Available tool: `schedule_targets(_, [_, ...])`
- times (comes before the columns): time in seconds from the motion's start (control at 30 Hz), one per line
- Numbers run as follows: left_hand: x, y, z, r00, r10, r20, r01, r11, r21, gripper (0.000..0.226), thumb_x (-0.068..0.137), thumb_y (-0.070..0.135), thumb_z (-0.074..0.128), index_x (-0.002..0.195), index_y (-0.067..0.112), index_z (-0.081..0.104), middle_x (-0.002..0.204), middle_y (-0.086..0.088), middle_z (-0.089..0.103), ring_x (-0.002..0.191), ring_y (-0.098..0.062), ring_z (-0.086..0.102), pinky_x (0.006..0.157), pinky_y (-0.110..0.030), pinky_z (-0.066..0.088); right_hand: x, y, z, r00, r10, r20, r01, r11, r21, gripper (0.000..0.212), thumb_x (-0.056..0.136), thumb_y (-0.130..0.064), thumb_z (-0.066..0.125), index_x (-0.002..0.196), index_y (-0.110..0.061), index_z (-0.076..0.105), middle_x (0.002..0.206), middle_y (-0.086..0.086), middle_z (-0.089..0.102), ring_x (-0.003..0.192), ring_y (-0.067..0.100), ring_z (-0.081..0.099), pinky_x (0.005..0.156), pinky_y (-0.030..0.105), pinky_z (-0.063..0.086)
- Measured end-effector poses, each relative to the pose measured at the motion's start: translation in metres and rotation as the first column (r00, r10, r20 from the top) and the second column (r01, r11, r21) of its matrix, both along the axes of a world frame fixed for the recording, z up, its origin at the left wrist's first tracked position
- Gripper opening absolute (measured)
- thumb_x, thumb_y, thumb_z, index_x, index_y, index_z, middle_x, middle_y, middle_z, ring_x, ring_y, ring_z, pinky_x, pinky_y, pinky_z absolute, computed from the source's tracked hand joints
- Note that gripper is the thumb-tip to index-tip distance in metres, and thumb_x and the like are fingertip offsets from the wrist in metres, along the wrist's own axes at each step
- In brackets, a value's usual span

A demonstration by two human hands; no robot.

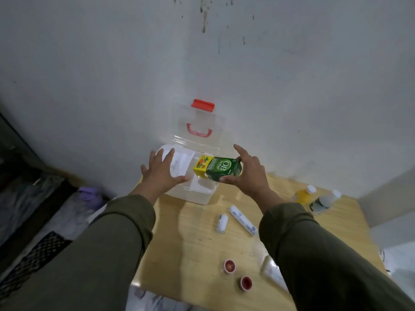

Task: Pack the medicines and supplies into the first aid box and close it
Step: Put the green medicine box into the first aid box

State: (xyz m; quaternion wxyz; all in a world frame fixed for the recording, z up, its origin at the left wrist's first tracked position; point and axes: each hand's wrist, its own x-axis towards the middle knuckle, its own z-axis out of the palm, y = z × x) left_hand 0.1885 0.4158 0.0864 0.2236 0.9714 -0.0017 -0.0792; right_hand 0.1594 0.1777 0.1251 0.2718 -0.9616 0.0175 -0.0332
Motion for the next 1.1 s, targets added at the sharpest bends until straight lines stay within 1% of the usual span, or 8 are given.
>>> schedule_targets(0.17, [0.009,0.008,-0.01,0.998,-0.048,-0.035,0.047,0.998,-0.051,0.108,0.071,0.061,0.068,0.15,0.029,0.001,0.16,-0.006,-0.006,0.147,-0.029,-0.012,0.115,-0.055,0.01,0.012,0.014,-0.002,1.0,0.003,-0.007,-0.003,1.0,-0.015,0.101,0.063,-0.042,0.083,0.144,-0.034,0.023,0.126,0.004,0.057,0.118,0.024,0.043,0.094,0.04,0.035])
schedule_targets(0.33, [0.011,0.012,-0.02,0.999,-0.043,-0.028,0.042,0.999,-0.027,0.108,0.071,0.063,0.066,0.15,0.027,0.002,0.16,-0.01,-0.008,0.147,-0.03,-0.008,0.116,-0.051,0.012,0.018,0.012,-0.014,0.999,-0.041,-0.012,0.041,0.998,0.051,0.1,0.063,-0.042,0.082,0.144,-0.036,0.024,0.127,0.001,0.057,0.12,0.023,0.042,0.098,0.044,0.037])
schedule_targets(0.6, [0.01,0.011,-0.017,0.999,-0.017,-0.05,0.014,0.998,-0.053,0.113,0.069,0.06,0.07,0.15,0.027,0.0,0.16,-0.012,-0.008,0.148,-0.029,-0.008,0.116,-0.046,0.012,0.034,0.005,-0.006,0.996,0.077,-0.033,-0.077,0.997,0.008,0.096,0.066,-0.043,0.081,0.143,-0.035,0.025,0.127,0.004,0.055,0.123,0.024,0.039,0.101,0.048,0.035])
schedule_targets(0.8, [0.01,0.012,-0.021,1.0,0.003,-0.028,-0.005,0.997,-0.071,0.118,0.065,0.063,0.072,0.15,0.026,0.0,0.16,-0.009,-0.004,0.148,-0.027,-0.005,0.117,-0.045,0.013,0.038,0.01,-0.008,0.989,0.142,-0.031,-0.144,0.989,-0.041,0.096,0.064,-0.045,0.081,0.142,-0.037,0.026,0.126,0.004,0.057,0.122,0.024,0.039,0.097,0.043,0.032])
schedule_targets(0.97, [0.01,0.013,-0.023,1.0,0.012,-0.026,-0.014,0.997,-0.08,0.121,0.063,0.063,0.072,0.151,0.024,-0.001,0.161,-0.006,-0.004,0.148,-0.024,-0.004,0.118,-0.043,0.012,0.044,0.026,-0.026,0.993,0.117,-0.019,-0.117,0.993,0.013,0.095,0.062,-0.046,0.081,0.141,-0.038,0.028,0.128,0.005,0.054,0.123,0.023,0.037,0.097,0.038,0.028])
schedule_targets(1.03, [0.009,0.014,-0.024,1.0,0.016,-0.025,-0.018,0.996,-0.089,0.121,0.064,0.062,0.073,0.151,0.024,-0.002,0.161,-0.006,-0.005,0.148,-0.023,-0.005,0.119,-0.041,0.01,0.047,0.035,-0.035,0.992,0.123,-0.011,-0.123,0.992,-0.011,0.096,0.062,-0.048,0.081,0.141,-0.038,0.027,0.129,0.004,0.053,0.125,0.023,0.036,0.097,0.037,0.028])
schedule_targets(1.1, [0.009,0.014,-0.025,1.0,0.013,-0.026,-0.016,0.996,-0.093,0.122,0.064,0.061,0.074,0.151,0.024,-0.003,0.161,-0.006,-0.006,0.148,-0.022,-0.007,0.12,-0.04,0.009,0.049,0.043,-0.044,0.992,0.127,-0.01,-0.127,0.991,-0.03,0.098,0.061,-0.05,0.08,0.142,-0.038,0.026,0.132,0.004,0.051,0.128,0.024,0.033,0.1,0.038,0.028])
